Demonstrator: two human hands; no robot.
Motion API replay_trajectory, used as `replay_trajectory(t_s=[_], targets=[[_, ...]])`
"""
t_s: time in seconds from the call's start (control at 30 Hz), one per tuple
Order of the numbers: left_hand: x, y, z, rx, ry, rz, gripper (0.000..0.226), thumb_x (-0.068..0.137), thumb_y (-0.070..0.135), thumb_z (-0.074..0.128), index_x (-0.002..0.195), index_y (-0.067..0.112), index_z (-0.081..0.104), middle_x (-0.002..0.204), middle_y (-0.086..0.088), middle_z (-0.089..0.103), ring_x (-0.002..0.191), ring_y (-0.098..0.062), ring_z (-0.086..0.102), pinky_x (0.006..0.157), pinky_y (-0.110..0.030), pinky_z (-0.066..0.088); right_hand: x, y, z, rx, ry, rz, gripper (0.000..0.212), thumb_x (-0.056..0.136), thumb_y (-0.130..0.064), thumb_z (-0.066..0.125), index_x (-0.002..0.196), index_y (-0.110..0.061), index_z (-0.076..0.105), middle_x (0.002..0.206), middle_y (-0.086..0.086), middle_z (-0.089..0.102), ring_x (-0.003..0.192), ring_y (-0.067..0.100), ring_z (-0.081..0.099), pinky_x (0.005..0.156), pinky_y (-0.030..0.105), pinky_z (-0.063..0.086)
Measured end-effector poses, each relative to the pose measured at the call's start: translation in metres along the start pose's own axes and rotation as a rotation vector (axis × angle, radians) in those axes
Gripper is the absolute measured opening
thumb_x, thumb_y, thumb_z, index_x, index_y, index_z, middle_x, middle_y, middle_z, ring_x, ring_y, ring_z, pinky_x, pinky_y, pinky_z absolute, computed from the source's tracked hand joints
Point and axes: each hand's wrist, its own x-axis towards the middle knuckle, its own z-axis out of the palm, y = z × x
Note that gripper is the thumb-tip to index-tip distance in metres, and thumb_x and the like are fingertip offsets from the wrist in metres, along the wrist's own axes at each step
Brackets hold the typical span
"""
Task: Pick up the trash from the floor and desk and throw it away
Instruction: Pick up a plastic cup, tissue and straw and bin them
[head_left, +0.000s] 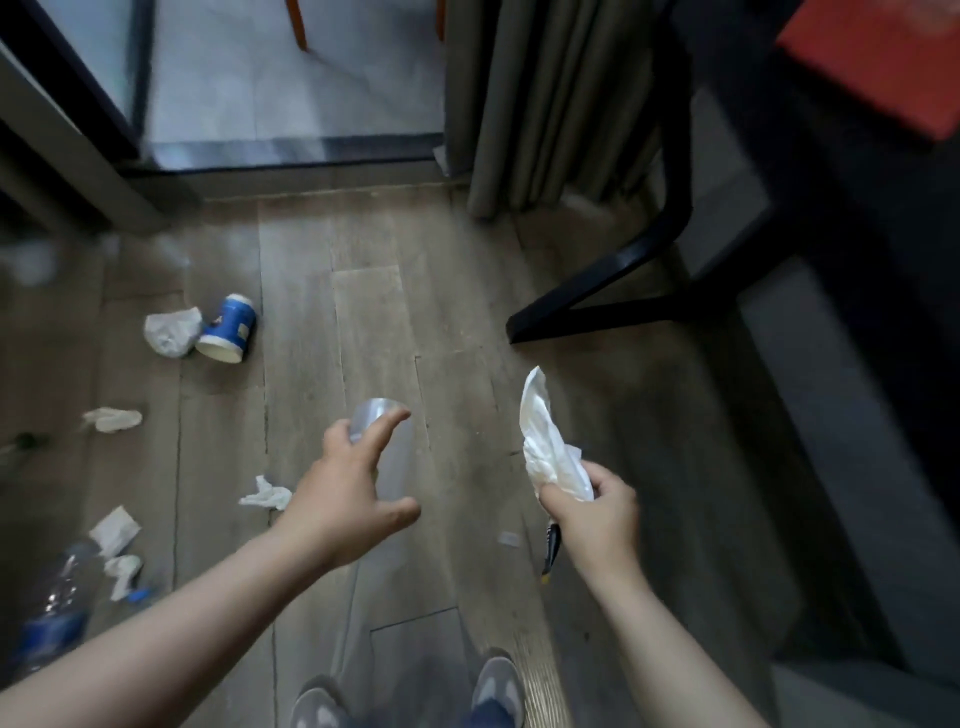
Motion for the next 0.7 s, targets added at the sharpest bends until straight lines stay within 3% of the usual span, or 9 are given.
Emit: replay_trajectory(t_s=[0.2,0.27,0.4,0.53,0.7], targets=[[-0.088,0.145,-0.127,0.010,0.080,0.186,0.092,0.068,0.037,0.074,0.139,0.056,0.016,0.144,-0.003,0.022,0.093,-0.013,0.053,0.070,-0.019,0.044,-0.077,-0.171,-0.108,0.087,0.027,-0.113,0.012,0.071,-0.005,0.069,0.075,-0.017,0.068,0.086,0.006,0.058,0.052,0.002,0.050,0.044,0.007,0.034],[-0.117,0.191,-0.168,-0.002,0.114,0.273,0.092,0.069,0.037,0.074,0.137,0.058,0.016,0.143,-0.001,0.022,0.094,-0.012,0.052,0.070,-0.019,0.043,-0.104,-0.224,-0.147,0.131,0.051,-0.172,0.008,0.071,-0.007,0.070,0.074,-0.015,0.068,0.084,0.005,0.058,0.053,0.001,0.050,0.045,0.008,0.035],[-0.173,0.267,-0.232,-0.032,0.152,0.458,0.090,0.068,0.036,0.073,0.133,0.062,0.017,0.135,0.005,0.026,0.089,-0.011,0.054,0.068,-0.021,0.049,-0.159,-0.305,-0.221,0.146,0.146,-0.256,0.013,0.070,-0.009,0.069,0.082,-0.017,0.070,0.091,0.001,0.064,0.072,0.009,0.059,0.057,0.015,0.040],[-0.227,0.329,-0.278,-0.034,0.177,0.670,0.086,0.068,0.034,0.069,0.131,0.063,0.018,0.128,0.008,0.029,0.073,-0.010,0.058,0.050,-0.014,0.044,-0.226,-0.362,-0.280,0.212,0.330,-0.404,0.024,0.071,-0.005,0.071,0.068,-0.029,0.070,0.077,0.004,0.069,0.070,0.009,0.066,0.055,0.018,0.049],[-0.291,0.381,-0.302,-0.045,0.111,0.927,0.088,0.067,0.040,0.073,0.130,0.066,0.018,0.127,0.012,0.030,0.073,-0.011,0.060,0.048,-0.012,0.045,-0.320,-0.381,-0.325,0.276,0.548,-0.490,0.024,0.073,-0.006,0.074,0.080,-0.029,0.072,0.081,-0.006,0.071,0.073,0.004,0.066,0.055,0.013,0.048]])
